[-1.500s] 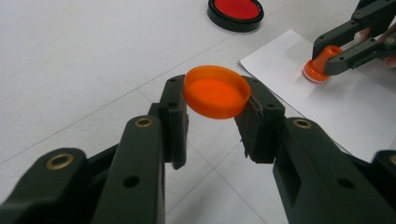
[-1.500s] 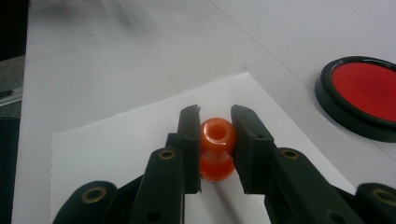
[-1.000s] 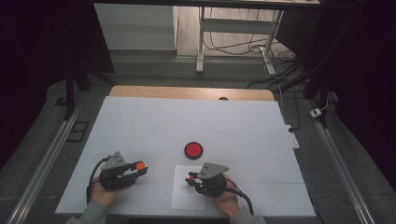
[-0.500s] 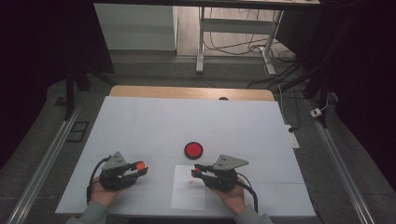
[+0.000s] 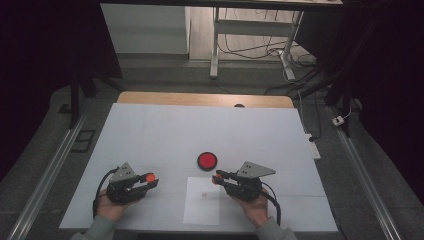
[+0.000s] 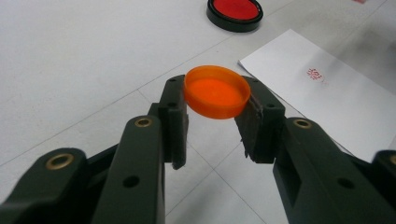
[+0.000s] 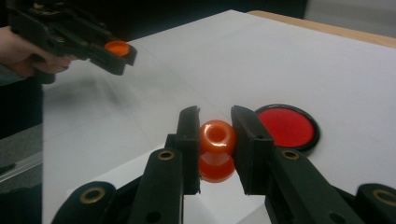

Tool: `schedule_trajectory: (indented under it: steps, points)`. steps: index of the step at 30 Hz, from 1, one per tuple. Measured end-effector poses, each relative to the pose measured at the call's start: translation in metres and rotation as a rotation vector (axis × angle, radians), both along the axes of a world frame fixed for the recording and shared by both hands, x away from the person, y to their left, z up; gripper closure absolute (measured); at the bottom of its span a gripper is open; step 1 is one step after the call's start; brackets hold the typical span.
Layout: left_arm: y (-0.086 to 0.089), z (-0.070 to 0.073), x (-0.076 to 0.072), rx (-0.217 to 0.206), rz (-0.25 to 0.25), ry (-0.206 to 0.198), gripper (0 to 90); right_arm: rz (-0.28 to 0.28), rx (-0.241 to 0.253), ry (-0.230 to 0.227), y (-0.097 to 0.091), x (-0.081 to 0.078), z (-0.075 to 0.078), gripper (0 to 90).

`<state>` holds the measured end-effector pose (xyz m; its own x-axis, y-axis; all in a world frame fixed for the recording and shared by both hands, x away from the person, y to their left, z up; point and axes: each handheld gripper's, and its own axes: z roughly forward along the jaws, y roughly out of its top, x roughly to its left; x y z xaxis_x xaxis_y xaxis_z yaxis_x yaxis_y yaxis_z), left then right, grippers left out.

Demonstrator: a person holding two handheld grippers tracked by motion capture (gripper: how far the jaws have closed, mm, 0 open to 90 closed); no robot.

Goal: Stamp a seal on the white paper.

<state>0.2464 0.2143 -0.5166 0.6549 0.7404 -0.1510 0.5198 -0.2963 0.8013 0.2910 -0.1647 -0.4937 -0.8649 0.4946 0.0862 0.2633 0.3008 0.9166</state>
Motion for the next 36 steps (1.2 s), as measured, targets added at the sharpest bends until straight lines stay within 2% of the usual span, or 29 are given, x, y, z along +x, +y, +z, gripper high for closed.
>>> schedule_trajectory:
  steps: [10, 16, 30, 36]
  points:
    - [-0.001, 0.000, 0.000, 0.005, -0.003, 0.002, 64.4, -0.069, 0.007, -0.005, -0.015, 0.007, 0.005, 72.3]
    - [-0.002, -0.001, 0.001, 0.011, -0.007, 0.003, 64.4, -0.091, 0.017, -0.009, -0.023, 0.009, 0.008, 72.3]
    - [-0.003, -0.001, 0.002, 0.015, -0.009, -0.001, 64.3, -0.080, 0.048, -0.031, -0.028, 0.007, 0.017, 72.3]
    - [-0.003, -0.001, 0.002, 0.014, -0.008, -0.002, 64.4, -0.064, 0.041, -0.041, -0.024, 0.005, 0.018, 72.3]
